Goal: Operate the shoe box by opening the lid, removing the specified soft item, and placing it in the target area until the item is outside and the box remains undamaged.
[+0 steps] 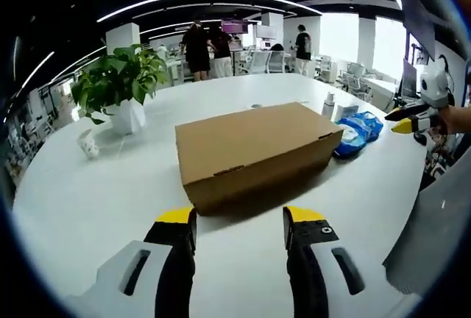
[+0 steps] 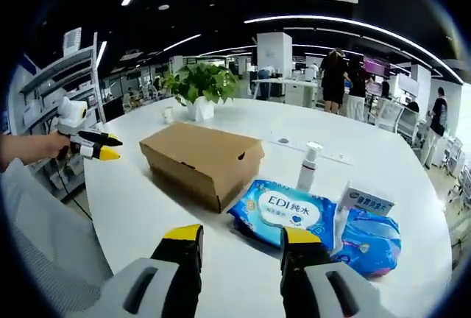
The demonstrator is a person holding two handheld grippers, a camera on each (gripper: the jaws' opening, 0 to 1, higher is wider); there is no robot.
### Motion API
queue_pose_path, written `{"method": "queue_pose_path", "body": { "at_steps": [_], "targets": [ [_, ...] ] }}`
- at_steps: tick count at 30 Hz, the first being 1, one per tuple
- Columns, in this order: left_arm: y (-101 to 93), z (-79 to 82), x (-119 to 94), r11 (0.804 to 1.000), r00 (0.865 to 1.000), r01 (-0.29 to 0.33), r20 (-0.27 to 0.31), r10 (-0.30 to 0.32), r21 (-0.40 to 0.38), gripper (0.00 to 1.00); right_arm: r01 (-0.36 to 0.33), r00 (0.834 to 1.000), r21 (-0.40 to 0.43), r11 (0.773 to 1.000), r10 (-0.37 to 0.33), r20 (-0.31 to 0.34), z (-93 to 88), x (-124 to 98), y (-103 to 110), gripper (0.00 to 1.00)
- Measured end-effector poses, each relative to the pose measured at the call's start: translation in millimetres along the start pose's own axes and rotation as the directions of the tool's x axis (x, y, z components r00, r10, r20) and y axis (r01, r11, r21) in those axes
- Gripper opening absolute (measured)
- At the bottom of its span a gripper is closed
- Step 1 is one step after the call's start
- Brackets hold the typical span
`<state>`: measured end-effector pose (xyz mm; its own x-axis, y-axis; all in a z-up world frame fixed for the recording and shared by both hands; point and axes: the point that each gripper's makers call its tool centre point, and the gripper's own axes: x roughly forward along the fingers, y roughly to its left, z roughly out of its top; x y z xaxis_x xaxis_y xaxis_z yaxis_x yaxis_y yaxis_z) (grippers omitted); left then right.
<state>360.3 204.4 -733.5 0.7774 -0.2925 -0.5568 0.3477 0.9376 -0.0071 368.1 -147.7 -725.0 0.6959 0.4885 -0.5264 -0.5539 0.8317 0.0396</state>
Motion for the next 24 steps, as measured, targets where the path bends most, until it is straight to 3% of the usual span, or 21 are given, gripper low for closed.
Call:
{"method": "queue_pose_path", "body": {
  "at_steps": [13, 17, 24],
  "targets": [
    [-34.8, 9.6, -36, 0.997, 0.997, 0.076, 0.020, -0.076, -0.002, 0.62, 0.065, 0.998, -0.024, 0.998, -0.065, 0.022, -12.5, -68, -10, 0.59],
    [-39.8, 17.8, -54, 0.997, 0.995, 0.073, 0.065, -0.071, -0.031, 0.69, 0.079, 0.996, -0.030, 0.996, -0.078, 0.032, -15.5, -86, -8, 0.64],
    [-54.7, 12.7, -82, 0.998, 0.994, 0.049, 0.098, -0.047, -0.027, 0.80, 0.082, 0.996, -0.035, 0.996, -0.080, 0.048, -25.4, -105, 0, 0.80]
  ]
}}
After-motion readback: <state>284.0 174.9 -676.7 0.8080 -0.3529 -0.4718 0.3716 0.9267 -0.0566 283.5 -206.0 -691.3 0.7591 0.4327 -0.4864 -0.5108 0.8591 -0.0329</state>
